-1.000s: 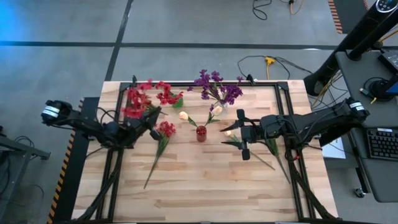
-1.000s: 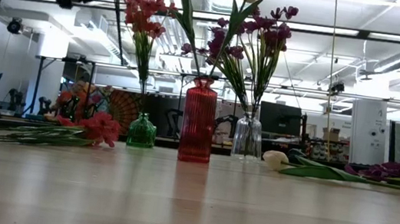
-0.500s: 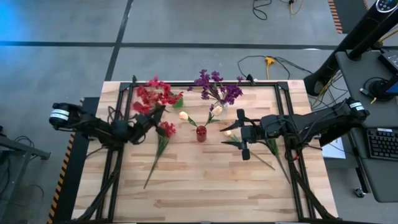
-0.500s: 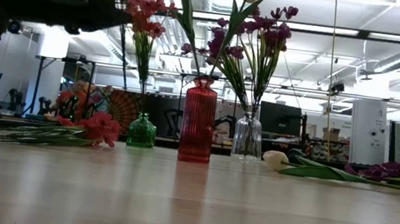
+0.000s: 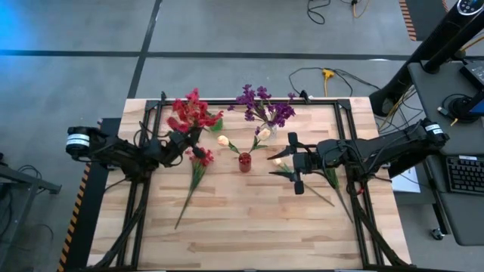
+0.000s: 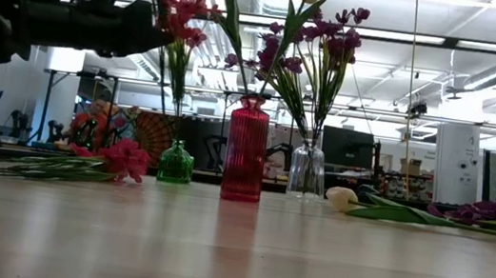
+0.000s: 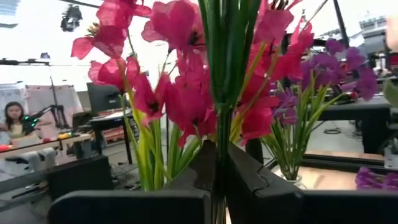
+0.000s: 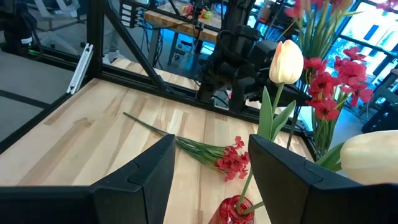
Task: Sort flowers into vase by color
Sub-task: Put the red flowers into the green vase
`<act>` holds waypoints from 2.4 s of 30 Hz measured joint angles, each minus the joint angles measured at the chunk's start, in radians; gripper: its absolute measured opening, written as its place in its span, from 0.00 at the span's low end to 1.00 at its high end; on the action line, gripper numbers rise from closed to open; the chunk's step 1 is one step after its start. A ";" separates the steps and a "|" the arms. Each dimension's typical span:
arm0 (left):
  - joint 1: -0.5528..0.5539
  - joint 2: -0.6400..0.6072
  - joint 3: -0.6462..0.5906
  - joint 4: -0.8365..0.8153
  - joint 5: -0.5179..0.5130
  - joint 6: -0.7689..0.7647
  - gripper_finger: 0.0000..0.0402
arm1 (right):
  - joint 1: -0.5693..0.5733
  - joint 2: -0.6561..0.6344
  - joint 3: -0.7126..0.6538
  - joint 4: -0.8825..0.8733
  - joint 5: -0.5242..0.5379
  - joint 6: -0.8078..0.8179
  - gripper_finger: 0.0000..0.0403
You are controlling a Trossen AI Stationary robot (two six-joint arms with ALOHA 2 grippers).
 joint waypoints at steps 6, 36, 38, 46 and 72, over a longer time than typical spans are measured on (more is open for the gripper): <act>0.018 0.004 0.000 0.000 0.086 0.048 0.00 | 0.000 0.000 -0.001 0.001 0.000 0.000 0.49; 0.245 0.030 0.000 0.000 0.298 0.010 0.00 | -0.009 0.000 -0.002 0.015 0.009 0.000 0.49; 0.253 0.048 0.000 -0.001 0.311 0.001 0.00 | -0.015 0.000 -0.002 0.015 0.009 0.000 0.49; 0.255 0.138 0.074 0.001 0.325 0.030 0.00 | -0.038 0.000 -0.002 0.015 0.009 0.001 0.49; 0.268 0.195 0.127 0.000 0.319 0.154 0.00 | -0.039 0.000 -0.002 0.011 0.008 0.009 0.49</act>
